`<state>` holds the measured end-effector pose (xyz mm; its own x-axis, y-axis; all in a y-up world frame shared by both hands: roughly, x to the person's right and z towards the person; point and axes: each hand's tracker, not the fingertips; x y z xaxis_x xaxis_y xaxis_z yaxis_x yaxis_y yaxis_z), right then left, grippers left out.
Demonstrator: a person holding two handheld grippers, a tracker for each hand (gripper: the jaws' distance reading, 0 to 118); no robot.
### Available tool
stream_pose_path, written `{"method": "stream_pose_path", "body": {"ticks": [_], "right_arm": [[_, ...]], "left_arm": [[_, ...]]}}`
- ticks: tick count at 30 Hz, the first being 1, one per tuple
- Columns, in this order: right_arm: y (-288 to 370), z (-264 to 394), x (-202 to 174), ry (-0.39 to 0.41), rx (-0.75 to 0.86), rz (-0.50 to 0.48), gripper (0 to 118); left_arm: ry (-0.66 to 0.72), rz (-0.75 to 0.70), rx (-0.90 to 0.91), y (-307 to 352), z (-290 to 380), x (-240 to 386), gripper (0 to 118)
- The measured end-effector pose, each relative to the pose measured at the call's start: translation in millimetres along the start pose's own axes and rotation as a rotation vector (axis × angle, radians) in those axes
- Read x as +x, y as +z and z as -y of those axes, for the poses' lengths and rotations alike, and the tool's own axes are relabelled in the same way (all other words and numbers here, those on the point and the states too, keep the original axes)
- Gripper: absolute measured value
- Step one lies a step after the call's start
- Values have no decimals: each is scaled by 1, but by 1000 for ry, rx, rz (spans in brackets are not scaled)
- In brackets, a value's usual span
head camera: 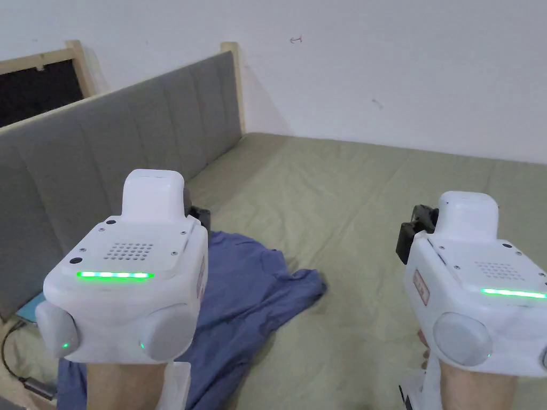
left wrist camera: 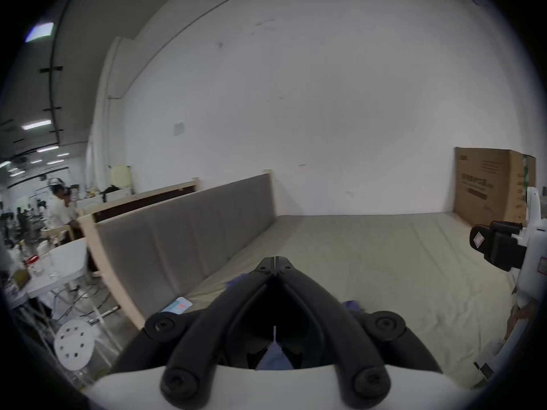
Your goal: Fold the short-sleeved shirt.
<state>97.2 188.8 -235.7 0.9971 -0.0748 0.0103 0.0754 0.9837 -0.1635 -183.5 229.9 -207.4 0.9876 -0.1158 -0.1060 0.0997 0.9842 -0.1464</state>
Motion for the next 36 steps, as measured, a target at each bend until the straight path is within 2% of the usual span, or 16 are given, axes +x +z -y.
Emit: {"method": "stream_pose_path", "body": {"ticks": [4,6,9,15,21,24,26,29,30,36], "right_arm": [[-12,7,-40,19,-50,-130,0],[-14,11,-53,20,-58,-163,0],[-16,18,-67,46,-79,-177,0],[-28,26,-69,61,-123,-175,0],[-45,42,-58,57,-195,-152,0],[-52,53,-54,70,-235,-133,0],[-59,60,-49,67,-269,-124,0],[-69,71,-43,67,-305,-110,0],[-72,74,-41,65,-327,-104,0],[-87,90,-30,33,-393,-96,0]], "left_arm": [[41,-86,-34,10,7,-33,0],[45,-102,-55,10,14,-44,0],[38,-131,-95,4,24,-51,0],[54,-75,-208,-33,42,-50,0],[56,67,-492,-130,90,-30,0],[43,45,-625,-182,131,-16,2],[13,76,-750,-203,155,-5,23],[91,160,-863,-215,176,6,93],[122,152,-862,-216,181,9,104],[112,132,-938,-229,192,30,108]]}}
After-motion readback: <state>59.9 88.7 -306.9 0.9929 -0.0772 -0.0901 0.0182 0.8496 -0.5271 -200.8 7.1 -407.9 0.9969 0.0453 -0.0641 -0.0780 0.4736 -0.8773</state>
